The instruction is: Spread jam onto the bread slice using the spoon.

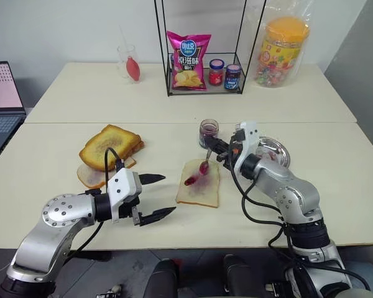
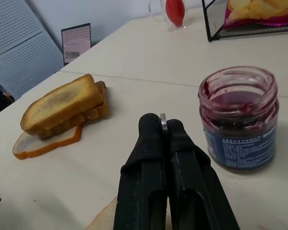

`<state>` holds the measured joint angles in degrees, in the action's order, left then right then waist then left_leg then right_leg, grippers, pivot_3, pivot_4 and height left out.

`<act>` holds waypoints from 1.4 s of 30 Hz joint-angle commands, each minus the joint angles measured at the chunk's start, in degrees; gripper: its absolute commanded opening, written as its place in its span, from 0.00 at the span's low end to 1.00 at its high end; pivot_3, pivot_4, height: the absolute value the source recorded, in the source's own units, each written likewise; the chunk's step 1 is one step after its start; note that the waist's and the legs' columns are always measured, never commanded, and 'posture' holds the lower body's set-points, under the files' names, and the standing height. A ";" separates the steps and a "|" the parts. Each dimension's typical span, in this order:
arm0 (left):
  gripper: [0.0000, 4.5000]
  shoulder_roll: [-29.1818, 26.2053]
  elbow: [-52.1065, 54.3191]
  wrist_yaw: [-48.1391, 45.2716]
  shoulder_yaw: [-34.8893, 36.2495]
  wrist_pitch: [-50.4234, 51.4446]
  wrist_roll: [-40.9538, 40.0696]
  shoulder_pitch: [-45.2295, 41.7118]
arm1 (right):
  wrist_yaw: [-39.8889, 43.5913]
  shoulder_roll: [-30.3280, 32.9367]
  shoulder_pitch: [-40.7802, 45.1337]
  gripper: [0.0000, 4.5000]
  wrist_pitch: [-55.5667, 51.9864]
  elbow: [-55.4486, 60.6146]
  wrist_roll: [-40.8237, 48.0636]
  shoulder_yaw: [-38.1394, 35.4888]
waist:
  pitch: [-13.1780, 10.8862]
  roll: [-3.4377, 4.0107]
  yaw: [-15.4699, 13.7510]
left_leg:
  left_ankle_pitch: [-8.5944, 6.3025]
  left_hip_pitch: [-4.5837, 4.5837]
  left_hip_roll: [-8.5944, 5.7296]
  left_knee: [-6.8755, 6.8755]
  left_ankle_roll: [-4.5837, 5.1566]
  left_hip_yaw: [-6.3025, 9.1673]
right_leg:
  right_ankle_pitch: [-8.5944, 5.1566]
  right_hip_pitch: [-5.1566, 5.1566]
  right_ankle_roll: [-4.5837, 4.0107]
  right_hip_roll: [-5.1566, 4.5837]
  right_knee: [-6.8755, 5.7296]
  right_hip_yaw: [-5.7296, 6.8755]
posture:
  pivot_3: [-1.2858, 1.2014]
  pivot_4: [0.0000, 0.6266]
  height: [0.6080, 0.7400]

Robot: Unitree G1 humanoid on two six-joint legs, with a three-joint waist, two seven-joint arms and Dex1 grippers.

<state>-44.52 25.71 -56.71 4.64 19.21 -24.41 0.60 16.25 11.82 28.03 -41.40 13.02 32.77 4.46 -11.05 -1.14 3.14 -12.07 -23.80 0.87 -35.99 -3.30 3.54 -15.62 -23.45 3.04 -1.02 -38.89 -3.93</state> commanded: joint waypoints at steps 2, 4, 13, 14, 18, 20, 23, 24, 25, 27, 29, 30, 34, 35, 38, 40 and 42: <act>1.00 0.82 -1.27 1.00 1.44 -2.83 0.61 -0.06 | -3.01 -2.61 1.59 0.01 -6.21 6.68 8.35 -6.60 | 0.00 0.00 0.07 | 0.00 0.00 0.00 0.01 0.00 0.01 | 0.01 0.00 -0.03 0.00 0.00 0.00 | 0.52 0.24 1.00; 1.00 0.89 -1.70 1.15 1.49 -3.43 0.91 -0.03 | -5.41 -6.08 0.28 0.01 -9.11 6.51 12.38 -8.06 | 0.00 0.00 0.09 | 0.00 0.00 0.01 0.01 0.00 0.01 | 0.02 0.00 -0.04 0.00 0.00 0.00 | 0.52 0.24 1.00; 1.00 0.86 -1.62 1.34 1.07 -3.85 1.03 0.13 | -8.12 -15.35 -2.61 0.01 -8.87 0.54 11.72 -5.97 | 0.01 -0.01 0.19 | 0.00 0.02 0.06 0.01 0.00 0.00 | 0.02 -0.01 -0.08 0.06 -0.04 -0.01 | 0.52 0.24 1.00; 1.00 0.89 -1.61 1.34 0.99 -3.86 1.04 0.12 | -7.80 -15.68 -2.73 0.01 -8.15 -1.22 11.07 -6.05 | 0.01 -0.01 0.19 | 0.00 0.01 0.06 0.00 0.00 0.00 | 0.01 -0.01 -0.06 0.06 -0.03 -0.01 | 0.52 0.24 1.00; 1.00 0.86 -1.18 1.36 0.71 -3.77 1.10 0.13 | -7.08 -15.00 -3.21 0.01 -4.73 -7.23 7.97 -6.96 | 0.01 -0.02 0.18 | 0.00 0.02 0.06 0.00 0.00 0.01 | 0.01 -0.01 -0.07 0.06 -0.03 0.01 | 0.52 0.24 1.00; 1.00 0.92 -0.94 1.55 0.58 -3.63 1.14 0.03 | -7.63 -14.32 -3.22 0.01 -4.65 -8.94 8.83 -9.90 | 0.01 -0.02 0.18 | 0.00 0.01 0.06 0.01 0.00 0.00 | 0.01 -0.02 -0.07 0.06 -0.03 0.00 | 0.52 0.24 1.00; 1.00 0.87 -0.84 1.49 0.38 -3.75 1.29 0.09 | -6.68 -12.02 -3.36 0.01 -4.44 -9.33 8.43 -11.14 | 0.02 -0.02 0.05 | 0.00 0.01 0.04 0.01 0.00 0.00 | 0.02 -0.01 -0.09 0.06 -0.03 0.00 | 0.52 0.24 1.00; 1.00 0.90 -0.85 1.49 0.27 -3.73 1.33 0.00 | -6.48 -11.25 -3.26 0.01 -4.48 -9.28 8.46 -11.71 | 0.02 -0.03 0.03 | 0.00 0.01 0.03 0.01 0.00 0.01 | 0.02 0.00 -0.07 0.05 -0.03 0.00 | 0.52 0.24 1.00; 1.00 0.97 -0.85 1.53 0.08 -3.68 1.38 -0.19 | -6.66 -10.54 -2.92 0.01 -4.84 -9.06 9.05 -12.97 | 0.02 -0.03 0.03 | 0.00 0.02 0.03 -0.01 0.00 0.01 | 0.02 0.02 -0.05 0.05 -0.03 0.00 | 0.52 0.24 1.00; 1.00 1.07 -0.87 1.54 -0.22 -3.62 1.44 -0.51 | -6.79 -9.17 -2.41 0.01 -5.27 -8.45 9.66 -14.42 | 0.02 -0.03 -0.04 | 0.00 0.02 0.01 -0.03 0.00 0.01 | 0.01 0.04 -0.01 0.03 -0.03 0.00 | 0.52 0.24 1.00; 1.00 1.11 -0.91 1.49 -0.39 -3.62 1.49 -0.73 | -7.09 -8.50 -1.95 0.01 -5.74 -8.01 10.45 -15.61 | 0.03 -0.04 -0.05 | 0.00 0.03 -0.01 -0.06 0.00 0.00 | 0.03 0.06 0.03 0.02 -0.03 -0.01 | 0.52 0.24 1.00; 1.00 1.11 -0.91 1.46 -0.38 -3.64 1.50 -0.74 | -7.24 -8.37 -1.82 0.01 -5.96 -7.85 10.76 -15.98 | 0.03 -0.04 -0.05 | 0.00 0.04 -0.01 -0.06 0.00 0.00 | 0.03 0.06 0.03 0.02 -0.03 -0.02 | 0.52 0.24 1.00; 1.00 1.18 -1.11 1.35 -0.57 -3.62 1.63 -1.13 | -8.37 -8.17 -1.20 0.01 -7.15 -6.41 12.68 -17.30 | 0.02 -0.03 0.02 | 0.00 0.05 0.03 -0.03 0.00 0.00 | 0.01 0.05 0.00 0.05 -0.03 -0.01 | 0.52 0.24 1.00; 1.00 1.19 -1.13 1.34 -0.54 -3.60 1.62 -1.18 | -8.60 -8.14 -1.14 0.01 -7.80 -5.50 13.36 -17.37 | 0.02 -0.03 0.02 | 0.00 0.04 0.03 -0.02 0.00 0.01 | 0.02 0.05 -0.01 0.05 -0.03 0.00 | 0.52 0.24 1.00; 1.00 1.23 -1.15 1.28 -0.41 -3.66 1.58 -1.12 | -11.44 -10.96 -0.63 0.01 -12.17 -1.00 20.20 -18.08 | 0.02 -0.03 0.03 | 0.00 0.02 0.02 -0.02 0.00 0.01 | 0.03 0.05 -0.03 0.04 -0.02 -0.01 | 0.52 0.24 1.00; 1.00 1.25 -1.15 1.21 -0.37 -3.72 1.54 -1.03 | -13.00 -13.07 -0.71 0.01 -14.11 0.54 22.73 -17.17 | 0.02 -0.03 0.14 | 0.00 0.01 0.03 0.00 0.00 0.01 | 0.03 0.03 -0.03 0.04 -0.01 -0.01 | 0.52 0.24 1.00; 1.00 1.32 -1.19 1.20 -0.40 -3.76 1.53 -1.02 | -13.66 -14.59 -1.12 0.01 -14.78 0.78 22.89 -15.63 | 0.02 -0.03 0.20 | 0.00 0.02 0.07 0.01 0.00 0.03 | 0.02 0.03 -0.04 0.07 -0.03 0.00 | 0.52 0.24 1.00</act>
<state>-43.49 23.06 -55.63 4.17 16.58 -22.64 -0.16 3.30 -1.67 26.10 -55.17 11.52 53.52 -12.58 -11.02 -1.18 3.33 -12.07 -23.77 0.95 -35.99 -3.29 3.56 -15.61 -23.43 2.99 -0.92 -38.92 -3.92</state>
